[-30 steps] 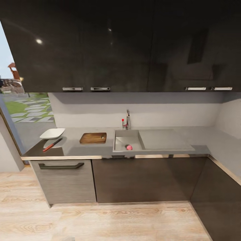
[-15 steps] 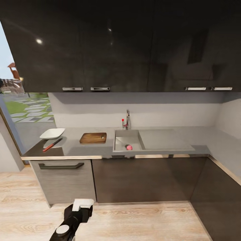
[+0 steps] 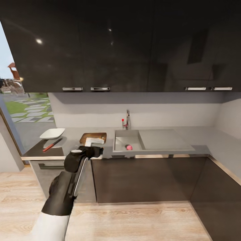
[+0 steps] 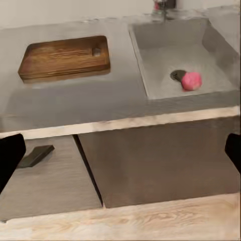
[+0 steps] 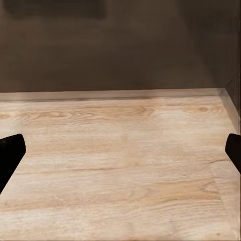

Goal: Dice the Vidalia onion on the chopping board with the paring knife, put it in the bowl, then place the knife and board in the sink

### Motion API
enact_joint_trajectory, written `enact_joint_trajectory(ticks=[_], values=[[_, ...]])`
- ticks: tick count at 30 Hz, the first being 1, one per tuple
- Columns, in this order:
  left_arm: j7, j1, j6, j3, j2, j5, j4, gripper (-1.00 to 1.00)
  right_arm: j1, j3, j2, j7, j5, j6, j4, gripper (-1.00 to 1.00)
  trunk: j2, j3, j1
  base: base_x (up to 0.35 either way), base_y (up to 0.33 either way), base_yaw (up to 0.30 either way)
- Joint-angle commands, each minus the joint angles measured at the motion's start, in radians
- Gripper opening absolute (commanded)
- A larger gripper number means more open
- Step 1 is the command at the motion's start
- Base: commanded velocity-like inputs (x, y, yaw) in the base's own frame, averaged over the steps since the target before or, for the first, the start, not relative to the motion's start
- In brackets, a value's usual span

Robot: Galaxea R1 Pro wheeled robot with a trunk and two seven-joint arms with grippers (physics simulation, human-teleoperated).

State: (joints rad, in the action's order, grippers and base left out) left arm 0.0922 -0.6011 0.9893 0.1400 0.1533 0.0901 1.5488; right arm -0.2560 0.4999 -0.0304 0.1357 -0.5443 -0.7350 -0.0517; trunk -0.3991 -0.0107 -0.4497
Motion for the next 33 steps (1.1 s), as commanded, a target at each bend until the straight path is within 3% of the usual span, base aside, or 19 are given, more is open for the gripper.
enact_joint_trajectory(ticks=[1,3,7,14,33], values=[[0.001,-0.059,0.012,0.001,0.000,-0.043,0.000,1.00,0.000,0.003,0.000,0.013,-0.011,-0.001,0.000,1.00,-0.001,0.001,0.000,0.000,0.000,0.000],[0.003,-0.110,0.020,0.001,0.000,-0.108,-0.002,1.00,0.000,0.003,0.000,0.017,-0.011,-0.001,0.000,1.00,-0.001,0.001,0.000,0.000,0.000,0.000],[0.000,-0.141,0.026,0.008,-0.004,-0.148,-0.023,1.00,0.000,0.003,0.000,0.021,-0.011,-0.001,-0.001,1.00,-0.001,0.001,0.000,0.000,0.000,0.000],[-0.004,-0.146,0.025,0.054,-0.036,-0.152,-0.019,1.00,0.000,0.002,0.000,0.022,-0.011,-0.002,-0.001,1.00,-0.001,0.001,0.000,0.000,0.000,0.000],[-0.003,-0.146,0.020,0.088,-0.040,-0.153,-0.075,1.00,0.000,0.002,0.000,0.022,-0.011,-0.003,-0.002,1.00,-0.001,0.001,0.000,0.178,-0.165,0.000]])
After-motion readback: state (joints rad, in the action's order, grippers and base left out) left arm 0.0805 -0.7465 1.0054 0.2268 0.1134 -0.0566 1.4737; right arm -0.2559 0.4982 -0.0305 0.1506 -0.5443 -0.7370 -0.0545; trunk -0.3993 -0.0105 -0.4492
